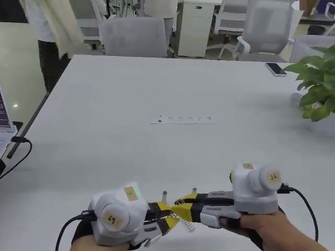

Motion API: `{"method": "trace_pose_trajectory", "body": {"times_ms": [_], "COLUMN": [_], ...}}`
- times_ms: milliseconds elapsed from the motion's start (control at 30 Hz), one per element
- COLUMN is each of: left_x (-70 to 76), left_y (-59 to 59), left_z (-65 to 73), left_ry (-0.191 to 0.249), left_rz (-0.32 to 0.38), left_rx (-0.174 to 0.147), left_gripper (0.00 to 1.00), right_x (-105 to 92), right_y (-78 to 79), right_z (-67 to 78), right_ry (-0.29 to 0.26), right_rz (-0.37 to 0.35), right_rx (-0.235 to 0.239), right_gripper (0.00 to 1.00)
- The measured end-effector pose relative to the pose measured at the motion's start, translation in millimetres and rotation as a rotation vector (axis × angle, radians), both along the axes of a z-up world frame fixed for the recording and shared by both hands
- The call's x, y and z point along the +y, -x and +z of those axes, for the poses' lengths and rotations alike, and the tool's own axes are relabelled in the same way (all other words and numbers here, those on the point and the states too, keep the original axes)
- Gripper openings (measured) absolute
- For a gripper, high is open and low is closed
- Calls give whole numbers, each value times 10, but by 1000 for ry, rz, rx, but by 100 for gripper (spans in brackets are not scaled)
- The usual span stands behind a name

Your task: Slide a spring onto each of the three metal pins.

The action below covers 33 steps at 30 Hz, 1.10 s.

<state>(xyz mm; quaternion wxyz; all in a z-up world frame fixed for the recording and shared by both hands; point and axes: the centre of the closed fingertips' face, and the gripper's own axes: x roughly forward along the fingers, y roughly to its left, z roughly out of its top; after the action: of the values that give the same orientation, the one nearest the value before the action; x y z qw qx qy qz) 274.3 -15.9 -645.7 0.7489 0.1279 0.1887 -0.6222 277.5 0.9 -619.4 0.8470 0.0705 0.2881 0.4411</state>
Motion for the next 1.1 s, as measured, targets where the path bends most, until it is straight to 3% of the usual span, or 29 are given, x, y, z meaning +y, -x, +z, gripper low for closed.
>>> {"method": "trace_pose_trajectory", "body": {"times_ms": [367, 533, 733, 967, 1100], "left_x": [-64, -78, -99, -117, -114], "left_y": [36, 40, 79, 119, 118], "left_z": [112, 145, 185, 224, 245], "left_ry": [31, 37, 40, 46, 49], "left_rz": [-33, -44, -63, -80, -85], "left_rx": [-12, -18, -28, -37, -41], "left_gripper": [2, 2, 2, 2, 2], "right_x": [-95, -120, -87, -90, -60], "right_y": [78, 129, 118, 194, 222], "right_z": [201, 201, 252, 169, 169], "right_ry": [255, 392, 445, 531, 520], "right_rz": [284, 417, 479, 569, 576], "right_rx": [-84, -110, -129, -131, -129], "right_gripper": [11, 15, 16, 15, 14]}}
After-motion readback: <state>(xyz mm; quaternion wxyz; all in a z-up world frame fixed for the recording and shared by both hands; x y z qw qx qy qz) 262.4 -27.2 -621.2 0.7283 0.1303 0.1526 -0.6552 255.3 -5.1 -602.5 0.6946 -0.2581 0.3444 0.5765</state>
